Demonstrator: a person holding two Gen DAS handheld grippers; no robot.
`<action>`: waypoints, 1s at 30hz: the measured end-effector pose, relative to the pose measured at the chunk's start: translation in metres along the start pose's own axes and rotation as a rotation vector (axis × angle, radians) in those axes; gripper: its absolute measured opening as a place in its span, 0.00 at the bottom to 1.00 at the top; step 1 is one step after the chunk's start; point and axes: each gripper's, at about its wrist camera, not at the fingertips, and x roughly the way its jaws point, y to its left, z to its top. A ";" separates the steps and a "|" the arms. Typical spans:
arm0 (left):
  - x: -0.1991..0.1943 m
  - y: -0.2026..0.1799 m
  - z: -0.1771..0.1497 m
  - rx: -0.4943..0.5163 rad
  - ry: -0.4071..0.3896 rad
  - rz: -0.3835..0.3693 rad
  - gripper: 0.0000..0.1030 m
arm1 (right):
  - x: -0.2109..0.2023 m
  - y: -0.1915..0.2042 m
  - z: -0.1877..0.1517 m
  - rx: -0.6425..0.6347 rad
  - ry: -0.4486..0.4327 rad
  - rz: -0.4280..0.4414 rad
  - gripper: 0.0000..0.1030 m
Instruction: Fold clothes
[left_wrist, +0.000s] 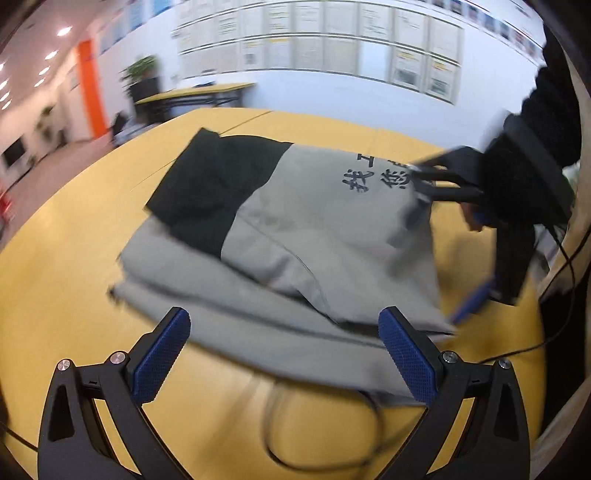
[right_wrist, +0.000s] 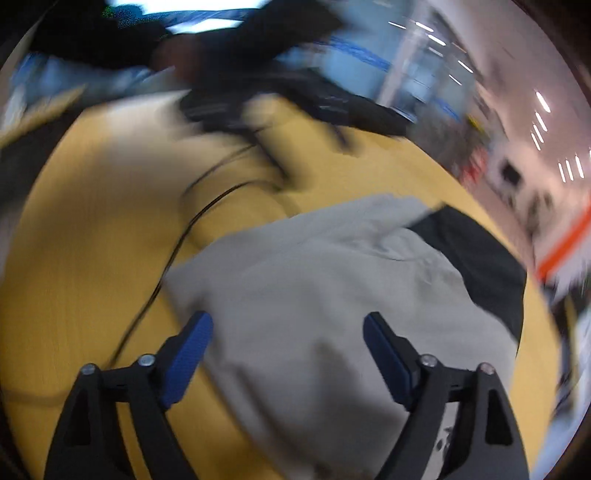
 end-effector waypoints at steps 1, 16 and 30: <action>0.012 0.005 0.000 0.029 0.024 -0.025 1.00 | 0.005 0.010 -0.002 -0.057 0.029 -0.023 0.86; 0.044 0.024 -0.029 0.102 0.109 -0.143 1.00 | 0.003 -0.041 0.008 0.334 -0.006 -0.051 0.77; 0.055 0.035 -0.036 0.075 0.088 -0.151 1.00 | 0.016 -0.086 0.031 0.798 -0.068 0.145 0.06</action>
